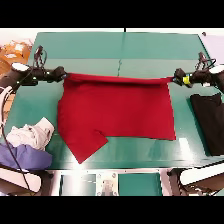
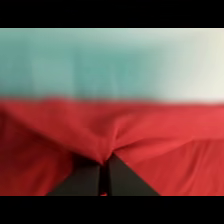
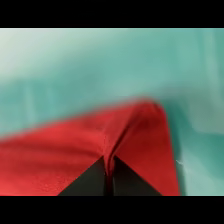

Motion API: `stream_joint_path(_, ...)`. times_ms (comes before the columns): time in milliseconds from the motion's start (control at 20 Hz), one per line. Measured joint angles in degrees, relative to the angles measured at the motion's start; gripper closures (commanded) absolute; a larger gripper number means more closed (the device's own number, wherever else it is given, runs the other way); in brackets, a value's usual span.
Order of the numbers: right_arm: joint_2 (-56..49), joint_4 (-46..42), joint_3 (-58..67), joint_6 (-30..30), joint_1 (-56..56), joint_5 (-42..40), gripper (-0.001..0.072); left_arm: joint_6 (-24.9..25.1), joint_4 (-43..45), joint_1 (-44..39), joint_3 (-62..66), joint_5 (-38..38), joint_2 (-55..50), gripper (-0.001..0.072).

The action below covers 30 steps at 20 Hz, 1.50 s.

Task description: Fold the shirts.

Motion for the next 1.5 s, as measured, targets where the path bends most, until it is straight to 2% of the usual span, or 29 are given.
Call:
stream_joint_path(150,2.8,-3.6,-6.9,0.7,-0.2,1.5,0.0693,-5.7,9.8,0.0,0.0,-5.6,-0.2,0.0679)
stream_joint_path(400,4.4,-5.4,-13.3,1.7,0.3,1.0,0.0689,-9.4,16.1,-1.5,0.1,-8.1,-1.1,0.0679)
stream_joint_path(450,4.5,-5.4,-13.7,1.7,0.3,1.1,0.0512,-9.7,16.7,-2.0,0.1,-8.4,-1.2,0.0673)
stream_joint_path(500,4.6,-5.5,-13.7,1.8,0.3,1.6,0.0243,-10.2,17.0,-2.2,0.2,-9.1,-1.2,0.0402)
stream_joint_path(550,4.7,-5.5,-13.4,1.8,0.2,2.9,0.0221,-11.0,17.4,-2.4,0.5,-10.3,-1.3,0.0174)
stream_joint_path(600,4.7,-5.5,-12.6,1.8,-0.2,5.4,0.0286,-12.2,17.8,-2.2,1.1,-12.5,-1.3,0.0185)
stream_joint_path(700,5.2,-5.7,-10.6,2.3,-1.6,10.4,0.0518,-15.1,18.3,-1.1,2.9,-18.2,-1.2,0.0196)
stream_joint_path(750,5.8,-5.8,-10.0,2.4,-2.5,13.1,0.0589,-16.5,18.5,-0.3,3.8,-21.5,-1.2,0.0466)
stream_joint_path(800,6.9,-6.2,-9.7,2.6,-3.5,15.5,0.0691,-17.7,18.6,0.6,4.7,-25.1,-1.0,0.0671)
stream_joint_path(1000,16.7,-9.5,-15.5,4.6,-6.8,20.9,0.069,-19.5,20.5,2.5,3.2,-34.3,3.1,0.068)
stream_joint_path(1150,28.0,-13.0,-26.4,8.5,-8.6,22.3,0.0689,-20.1,23.5,3.1,-4.3,-34.9,12.0,0.0679)
stream_joint_path(1200,32.3,-13.4,-31.1,10.1,-9.0,22.6,0.0645,-20.0,24.1,3.1,-8.0,-34.4,16.0,0.0679)
stream_joint_path(1300,39.5,-14.3,-40.3,13.4,-9.5,22.4,0.0235,-20.1,25.6,3.2,-15.5,-32.4,24.0,0.0676)
stream_joint_path(1350,42.2,-13.8,-44.5,14.5,-9.6,21.1,0.0176,-20.6,25.9,3.3,-18.9,-31.2,27.6,0.0524)
stream_joint_path(1400,44.5,-12.9,-48.8,15.6,-9.7,19.6,0.0176,-21.2,26.2,3.2,-22.4,-29.8,31.1,0.0199)
stream_joint_path(1450,46.0,-11.3,-52.7,16.4,-9.7,17.5,0.0176,-21.8,26.6,3.3,-25.4,-28.6,33.9,0.0081)
stream_joint_path(1500,47.1,-9.4,-55.9,16.9,-9.8,15.3,0.0176,-22.6,26.8,3.3,-28.5,-27.4,36.3,0.0078)
